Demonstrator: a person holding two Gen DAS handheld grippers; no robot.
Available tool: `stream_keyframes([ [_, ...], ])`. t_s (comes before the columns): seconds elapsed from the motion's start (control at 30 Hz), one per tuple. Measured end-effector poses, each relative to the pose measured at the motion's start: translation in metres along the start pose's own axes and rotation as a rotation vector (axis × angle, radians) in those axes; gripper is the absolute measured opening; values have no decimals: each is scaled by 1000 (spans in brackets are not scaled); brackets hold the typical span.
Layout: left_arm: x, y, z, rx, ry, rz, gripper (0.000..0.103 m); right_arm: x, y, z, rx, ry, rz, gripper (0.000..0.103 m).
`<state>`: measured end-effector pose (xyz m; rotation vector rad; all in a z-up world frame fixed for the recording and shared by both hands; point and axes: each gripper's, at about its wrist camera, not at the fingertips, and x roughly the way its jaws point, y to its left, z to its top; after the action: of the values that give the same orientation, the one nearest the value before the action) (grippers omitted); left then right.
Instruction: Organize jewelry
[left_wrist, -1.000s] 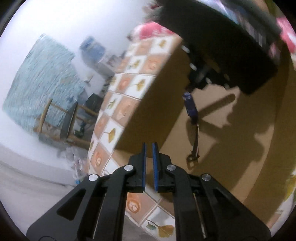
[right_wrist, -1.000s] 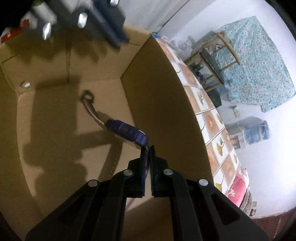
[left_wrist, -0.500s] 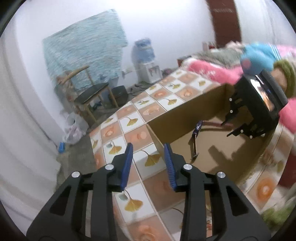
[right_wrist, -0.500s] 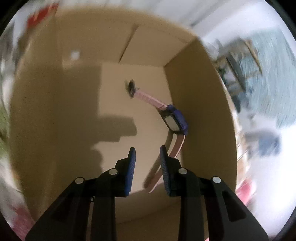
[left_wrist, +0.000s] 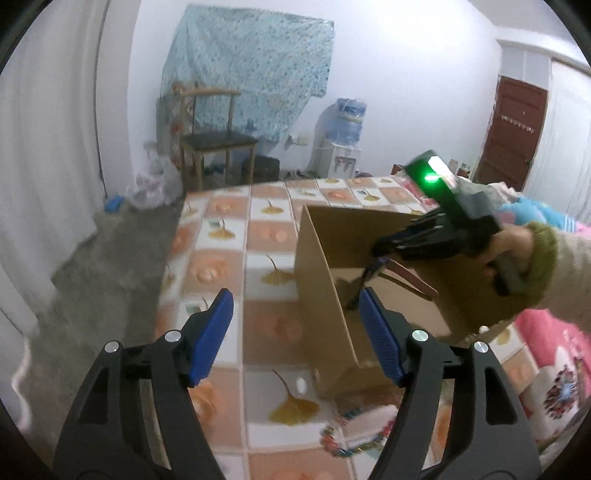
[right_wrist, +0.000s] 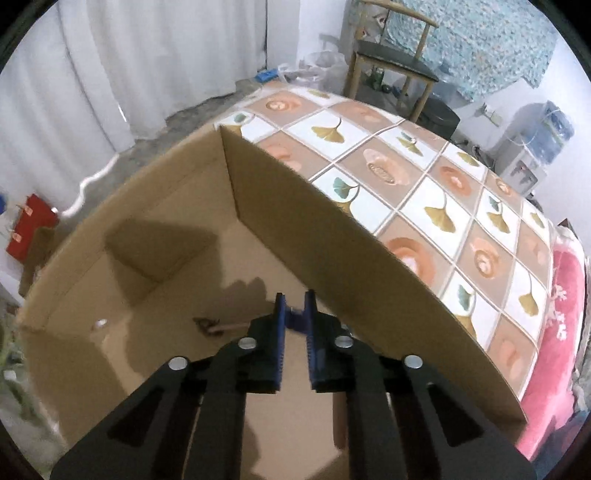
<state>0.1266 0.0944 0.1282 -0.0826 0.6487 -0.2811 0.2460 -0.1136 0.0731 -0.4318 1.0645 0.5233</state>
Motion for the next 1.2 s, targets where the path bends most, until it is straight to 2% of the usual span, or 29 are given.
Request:
stream_keyframes([
  [0.1,4,-1,-8,-5,30,-4,67,16,-8,0,51,40,-5,9],
  [0.27,8,-5,-20,-22,51,-37,67,27,-23,-14,164,107,82,9],
  [0.57,15,-15,-19,-8,35,-71,67,25,-24,-41,299,206,228,9],
  [0.73,17,-21,-20,16,22,-72,67,7,-40,-48,426,212,275,10],
  [0.83,18,-21,-21,21,22,-74,67,-7,-52,-55,522,199,272,19],
  [0.93,19,-21,-22,16,21,-79,68,-10,-56,-59,578,192,263,39],
  [1.2,16,-21,-21,15,12,-77,68,15,-67,-43,603,215,196,40],
])
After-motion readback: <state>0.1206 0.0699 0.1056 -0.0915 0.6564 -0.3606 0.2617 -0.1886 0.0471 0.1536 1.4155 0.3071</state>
